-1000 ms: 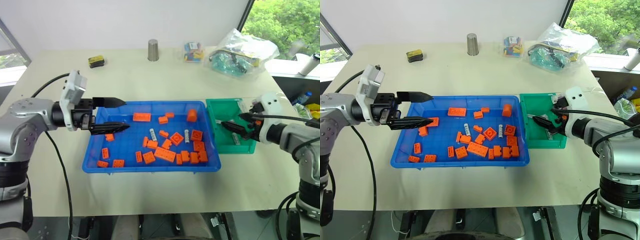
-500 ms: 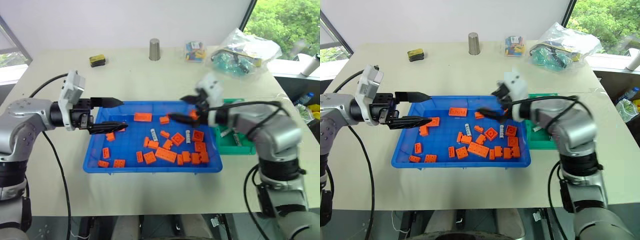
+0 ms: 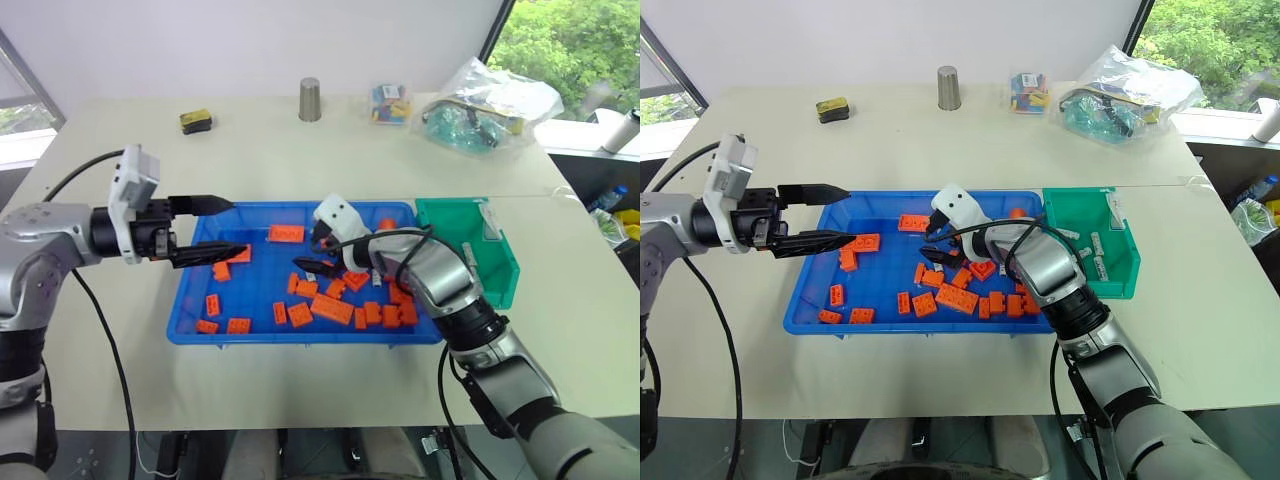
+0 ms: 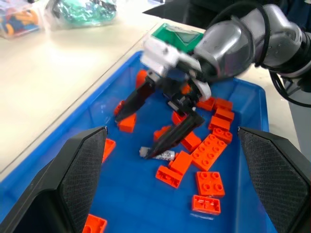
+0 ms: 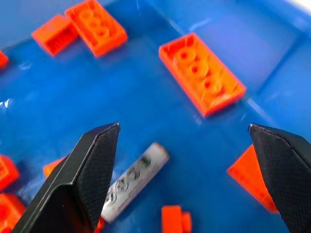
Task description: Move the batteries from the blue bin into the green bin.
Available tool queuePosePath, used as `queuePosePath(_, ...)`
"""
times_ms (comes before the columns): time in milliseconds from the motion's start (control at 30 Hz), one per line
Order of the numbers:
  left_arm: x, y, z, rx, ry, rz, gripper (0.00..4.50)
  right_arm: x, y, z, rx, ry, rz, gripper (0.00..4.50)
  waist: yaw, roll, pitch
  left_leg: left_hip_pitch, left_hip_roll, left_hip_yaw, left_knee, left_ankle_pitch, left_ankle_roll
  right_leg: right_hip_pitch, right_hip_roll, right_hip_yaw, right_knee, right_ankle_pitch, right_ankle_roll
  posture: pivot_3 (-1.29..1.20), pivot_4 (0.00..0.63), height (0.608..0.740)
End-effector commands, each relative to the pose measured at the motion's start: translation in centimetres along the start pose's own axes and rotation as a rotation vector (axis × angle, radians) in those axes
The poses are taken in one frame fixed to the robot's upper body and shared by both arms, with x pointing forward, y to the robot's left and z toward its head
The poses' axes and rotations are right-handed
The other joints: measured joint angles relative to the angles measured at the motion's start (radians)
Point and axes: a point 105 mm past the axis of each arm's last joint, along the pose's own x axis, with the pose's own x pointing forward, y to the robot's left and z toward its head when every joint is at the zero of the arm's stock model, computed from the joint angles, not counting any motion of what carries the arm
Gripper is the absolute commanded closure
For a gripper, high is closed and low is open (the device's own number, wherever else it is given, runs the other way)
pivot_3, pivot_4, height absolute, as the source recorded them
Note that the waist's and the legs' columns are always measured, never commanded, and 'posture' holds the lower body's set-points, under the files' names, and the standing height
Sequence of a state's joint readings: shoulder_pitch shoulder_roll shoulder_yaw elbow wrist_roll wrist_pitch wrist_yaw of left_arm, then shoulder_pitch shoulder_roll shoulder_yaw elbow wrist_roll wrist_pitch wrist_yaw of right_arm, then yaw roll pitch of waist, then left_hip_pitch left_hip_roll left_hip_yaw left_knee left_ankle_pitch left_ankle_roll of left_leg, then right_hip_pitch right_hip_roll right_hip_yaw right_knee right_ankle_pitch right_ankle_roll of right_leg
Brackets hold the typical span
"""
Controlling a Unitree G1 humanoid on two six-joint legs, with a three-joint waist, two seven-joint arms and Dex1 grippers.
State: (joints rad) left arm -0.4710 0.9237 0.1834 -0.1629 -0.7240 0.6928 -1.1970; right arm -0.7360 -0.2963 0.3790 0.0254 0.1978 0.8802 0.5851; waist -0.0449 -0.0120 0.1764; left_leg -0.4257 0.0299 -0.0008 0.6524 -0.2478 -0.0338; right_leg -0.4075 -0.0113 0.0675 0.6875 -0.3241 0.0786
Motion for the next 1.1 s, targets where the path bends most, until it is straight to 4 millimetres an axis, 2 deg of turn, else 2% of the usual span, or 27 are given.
queuePosePath(33, -0.7, -0.3, 1.0, 0.041, -0.013, 0.022, 0.00, -0.7, -0.6, 0.5, -0.011, -0.033, -0.018, 0.14, -0.001, 0.000, 0.000, 0.000, 0.000, 0.000, 0.000, 0.000, 0.000, 0.000, 0.000, 0.000, 0.000, 0.000, 0.000, 0.00, 0.150, 0.740)
queuePosePath(233, -0.7, -0.5, 0.8, 0.039, -0.012, 0.026, 0.00, -1.8, 0.8, 0.6, -0.037, -0.043, 0.008, 0.14, 0.000, 0.000, 0.000, 0.000, 0.000, 0.000, 0.000, 0.000, 0.000, 0.000, 0.000, 0.000, 0.000, 0.000, 0.000, 0.00, 0.150, 0.740)
queuePosePath(433, -0.6, -0.4, 1.0, 0.042, -0.009, 0.021, 0.00, -2.6, 1.0, 0.0, -0.058, -0.022, -0.023, 0.14, 0.000, 0.000, 0.000, 0.000, 0.000, 0.000, 0.001, 0.000, 0.000, 0.000, 0.000, 0.000, 0.001, 0.000, 0.000, 0.00, 0.150, 0.740)
queuePosePath(767, -0.3, -0.1, 1.7, 0.051, -0.014, 0.009, 0.00, -0.9, 0.2, -1.2, -0.106, 0.022, -0.055, 0.14, 0.000, 0.000, 0.000, 0.000, 0.000, 0.000, 0.001, 0.000, 0.000, 0.000, 0.001, 0.000, 0.001, 0.000, 0.000, 0.00, 0.150, 0.740)
queuePosePath(967, -0.5, 0.3, 1.7, 0.053, -0.014, 0.018, 0.00, -0.6, 1.3, -0.8, -0.127, 0.019, -0.008, 0.14, -0.001, 0.000, 0.000, 0.000, 0.000, 0.000, 0.001, 0.000, 0.000, 0.000, 0.001, -0.001, 0.001, 0.000, 0.000, 0.00, 0.150, 0.740)
queuePosePath(1033, -0.5, 0.3, 1.7, 0.054, -0.016, 0.020, 0.00, -0.5, 1.5, -1.2, -0.131, 0.031, 0.004, 0.83, 0.000, 0.000, 0.000, 0.000, 0.000, 0.000, 0.001, 0.000, 0.000, 0.000, 0.001, -0.001, 0.001, 0.000, 0.000, 0.00, 0.150, 0.740)
queuePosePath(1100, -0.5, 0.3, 1.7, 0.054, -0.019, 0.022, 0.00, -0.5, 1.6, -1.4, -0.135, 0.037, 0.012, 1.70, 0.000, 0.000, 0.000, 0.000, 0.000, 0.000, 0.001, 0.000, 0.000, 0.000, 0.001, -0.001, 0.001, 0.000, 0.000, 0.00, 0.150, 0.740)
